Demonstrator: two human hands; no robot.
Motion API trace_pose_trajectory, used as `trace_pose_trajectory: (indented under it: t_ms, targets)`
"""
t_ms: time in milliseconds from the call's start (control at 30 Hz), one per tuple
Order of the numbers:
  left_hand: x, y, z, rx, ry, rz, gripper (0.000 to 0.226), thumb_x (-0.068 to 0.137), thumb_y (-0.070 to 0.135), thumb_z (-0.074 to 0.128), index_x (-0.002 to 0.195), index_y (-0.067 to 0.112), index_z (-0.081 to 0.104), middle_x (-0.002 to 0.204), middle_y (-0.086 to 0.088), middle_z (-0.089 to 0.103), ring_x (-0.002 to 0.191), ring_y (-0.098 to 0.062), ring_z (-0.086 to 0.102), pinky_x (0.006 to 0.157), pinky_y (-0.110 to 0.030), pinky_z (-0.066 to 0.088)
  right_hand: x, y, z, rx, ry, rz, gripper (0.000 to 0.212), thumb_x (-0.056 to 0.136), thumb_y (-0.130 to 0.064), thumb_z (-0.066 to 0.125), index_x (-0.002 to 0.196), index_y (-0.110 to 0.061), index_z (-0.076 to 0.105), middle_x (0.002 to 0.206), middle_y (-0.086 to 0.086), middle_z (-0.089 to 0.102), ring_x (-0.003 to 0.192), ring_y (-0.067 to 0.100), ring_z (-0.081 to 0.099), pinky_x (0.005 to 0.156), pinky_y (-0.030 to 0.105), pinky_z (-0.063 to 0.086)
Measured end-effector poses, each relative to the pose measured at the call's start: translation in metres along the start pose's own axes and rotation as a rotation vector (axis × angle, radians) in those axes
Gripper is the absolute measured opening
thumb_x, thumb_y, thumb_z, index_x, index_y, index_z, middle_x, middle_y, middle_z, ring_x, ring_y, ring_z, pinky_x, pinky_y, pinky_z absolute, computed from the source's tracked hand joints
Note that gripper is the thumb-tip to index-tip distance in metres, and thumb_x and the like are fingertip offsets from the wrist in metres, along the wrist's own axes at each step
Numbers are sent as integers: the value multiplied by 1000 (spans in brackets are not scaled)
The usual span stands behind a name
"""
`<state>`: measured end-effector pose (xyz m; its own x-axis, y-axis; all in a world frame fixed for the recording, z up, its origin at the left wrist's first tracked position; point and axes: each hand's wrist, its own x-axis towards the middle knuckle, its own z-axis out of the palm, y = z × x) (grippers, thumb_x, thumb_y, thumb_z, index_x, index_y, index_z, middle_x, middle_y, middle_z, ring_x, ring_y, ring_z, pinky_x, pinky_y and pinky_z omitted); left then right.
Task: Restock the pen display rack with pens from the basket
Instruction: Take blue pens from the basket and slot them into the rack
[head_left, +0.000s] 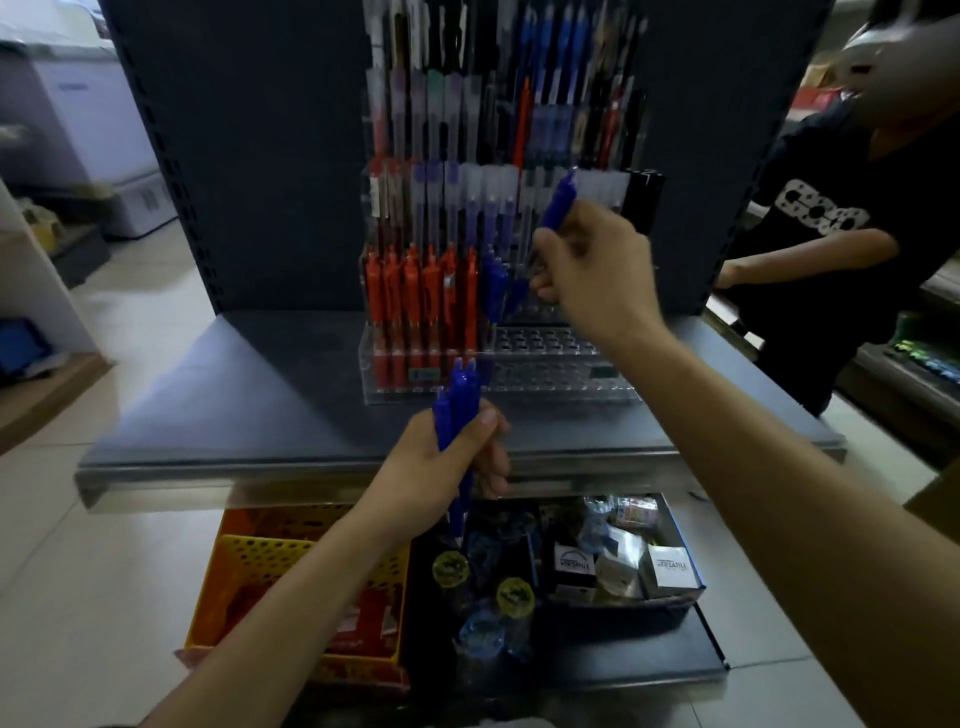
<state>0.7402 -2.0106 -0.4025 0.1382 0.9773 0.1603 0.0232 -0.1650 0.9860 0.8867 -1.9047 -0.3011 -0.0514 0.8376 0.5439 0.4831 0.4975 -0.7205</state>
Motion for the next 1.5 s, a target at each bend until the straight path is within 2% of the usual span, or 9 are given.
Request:
trace_pose_trajectory:
  t_ms: [233,533,700,833,933,1033,1267,1367,1500]
  targets:
    - [9,1,-5,-73,24,-22,29,93,38,49,75,16,45,58,3,29,49,-14,32,50,-27,35,13,10,22,-155,-21,-42,20,95,-31,60,90,-12,63,77,2,69,72,20,68,72,44,59]
    - [12,0,-8,-140,48,18,14,98,10,51,89,12,41,57,0,33,45,-11,35,49,-25,37,-11,36,42,-345,-102,-66,13,92,-26,60,84,-17,65,76,1,65,76,28,62,74,45,54]
    - [13,-1,-12,-358,-13,-49,29,67,3,44,93,15,41,60,0,39,46,-13,38,48,-25,37,-8,35,42,-310,-95,32,12,91,-29,64,81,-24,65,61,-11,55,75,25,62,86,48,51]
    - [10,1,-11,-498,-36,-75,39,59,-2,40,95,11,44,63,-1,42,49,-14,41,50,-26,37,-25,36,42,-304,-129,115,18,94,-28,59,101,-19,74,91,1,71,94,24,64,93,44,49]
    - [7,1,-10,-384,-59,-45,29,73,3,48,102,10,48,69,0,47,55,-13,46,56,-26,40,-51,27,31,-163,-56,28,17,97,-26,56,97,-15,68,87,-4,61,76,3,54,72,13,44]
    - [-3,1,-7,-183,-107,-15,14,95,9,50,109,11,50,82,-3,52,66,-12,51,68,-28,43,-84,14,15,29,-167,42,34,99,-32,51,79,-6,61,64,0,54,55,7,46,53,19,37]
    - [-29,5,6,-10,-254,-52,26,101,8,42,124,10,53,103,-7,68,92,-19,68,89,-34,54,-136,20,-9,198,-510,111,5,93,-26,63,94,-26,69,73,5,66,67,16,63,68,29,52]
    - [-38,0,11,49,-249,-70,28,100,13,48,127,14,55,119,-6,68,109,-19,66,98,-39,50,-156,32,-15,276,-525,158,18,93,-21,64,109,-21,71,91,5,72,87,22,69,81,35,56]
    - [-42,-6,16,186,-217,-57,28,99,18,52,126,19,59,118,-3,69,112,-15,64,103,-42,46,-165,37,-15,200,-411,152,14,89,-27,66,97,-36,73,93,-9,67,91,10,66,85,37,55]
